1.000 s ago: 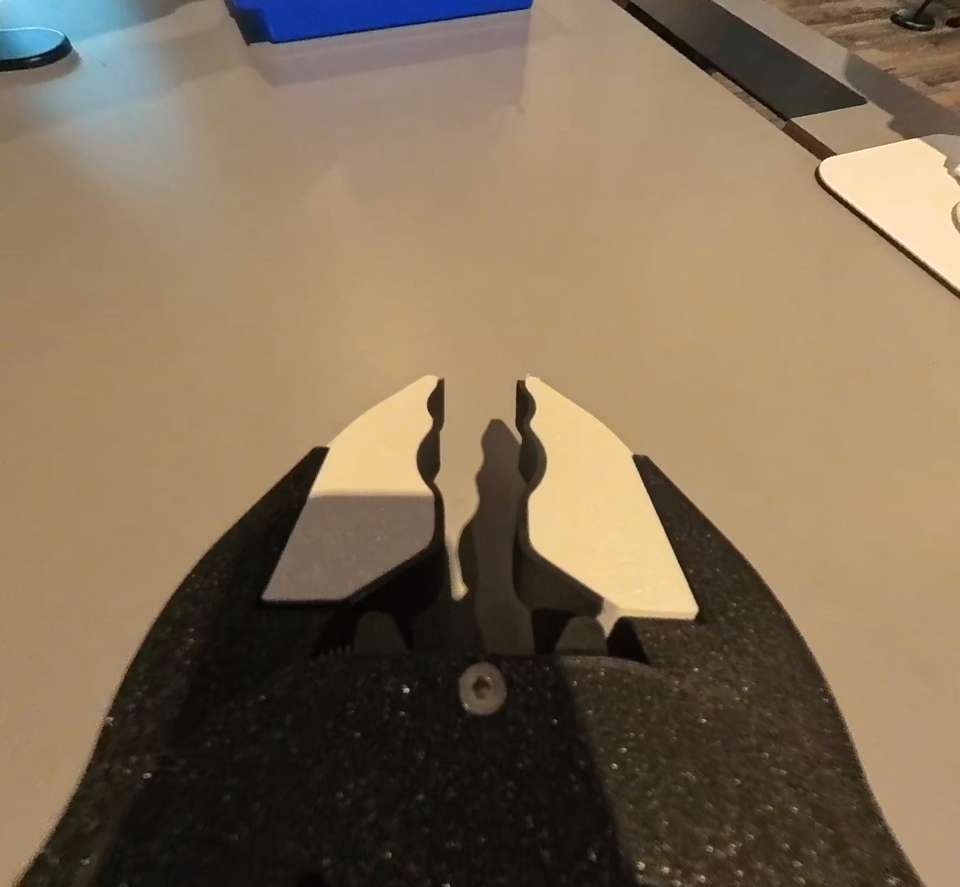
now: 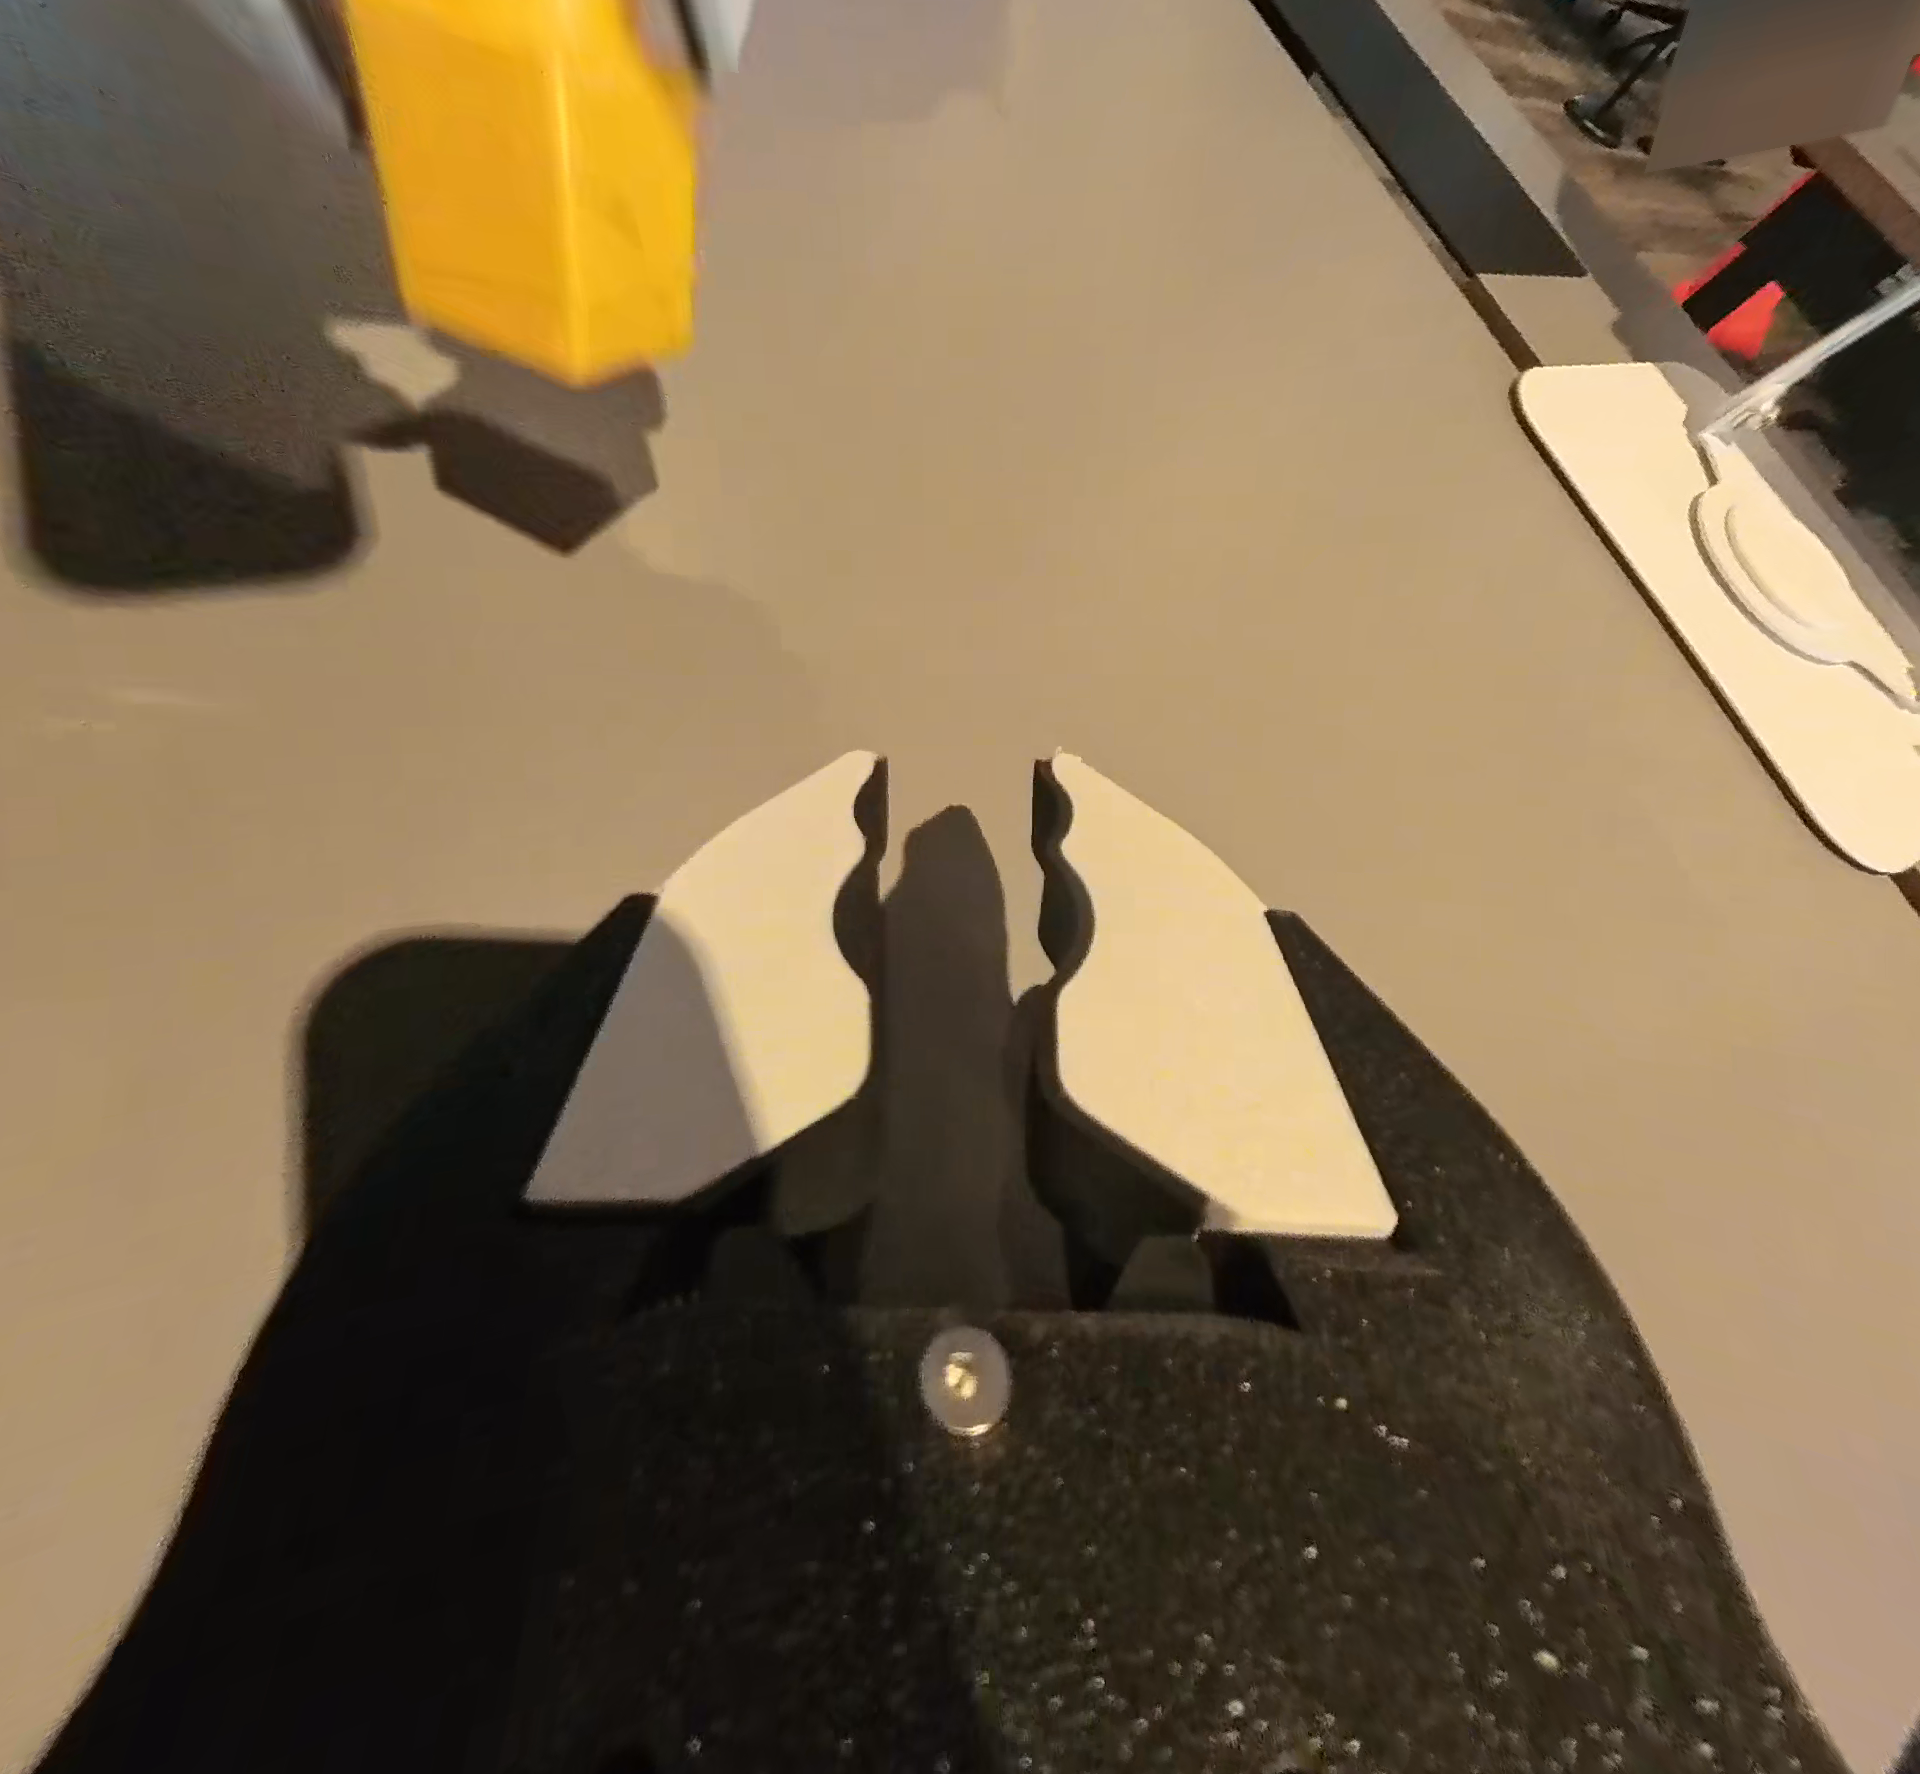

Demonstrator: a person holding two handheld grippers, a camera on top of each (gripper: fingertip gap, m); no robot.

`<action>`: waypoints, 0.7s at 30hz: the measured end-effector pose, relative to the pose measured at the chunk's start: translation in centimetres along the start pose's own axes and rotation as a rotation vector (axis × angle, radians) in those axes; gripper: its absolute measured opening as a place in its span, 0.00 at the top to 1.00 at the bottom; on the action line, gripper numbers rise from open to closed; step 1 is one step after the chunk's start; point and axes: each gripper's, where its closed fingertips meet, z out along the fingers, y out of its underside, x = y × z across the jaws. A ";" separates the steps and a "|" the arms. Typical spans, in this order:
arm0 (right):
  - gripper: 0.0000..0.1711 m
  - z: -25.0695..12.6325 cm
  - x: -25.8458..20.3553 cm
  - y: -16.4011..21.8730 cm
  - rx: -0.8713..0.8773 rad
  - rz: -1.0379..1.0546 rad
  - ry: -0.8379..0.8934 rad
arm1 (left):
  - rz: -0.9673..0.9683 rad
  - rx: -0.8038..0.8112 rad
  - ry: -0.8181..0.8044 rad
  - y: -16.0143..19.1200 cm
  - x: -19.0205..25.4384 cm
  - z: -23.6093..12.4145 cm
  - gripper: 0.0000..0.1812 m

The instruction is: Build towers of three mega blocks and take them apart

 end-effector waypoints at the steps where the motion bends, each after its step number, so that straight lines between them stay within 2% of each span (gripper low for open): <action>1: 0.84 0.0 -0.1 0.0 -0.004 -0.006 -0.001 | 0.022 -0.031 0.021 -0.4 0.6 1.2 0.75; 5: 0.84 0.1 -0.2 0.2 -0.016 -0.021 -0.002 | 0.071 -0.116 0.017 -1.3 1.2 3.9 0.75; 14: 0.84 0.1 -0.2 0.2 -0.021 -0.031 0.006 | 0.115 -0.126 -0.067 -2.8 2.0 5.4 0.74; 19: 0.84 0.2 -0.2 0.3 -0.024 -0.033 0.008 | 0.091 -0.044 -0.060 -3.8 2.7 5.4 0.67; 21: 0.84 0.2 -0.2 0.3 -0.022 -0.031 0.007 | 0.060 0.014 -0.057 -4.4 2.7 5.0 0.61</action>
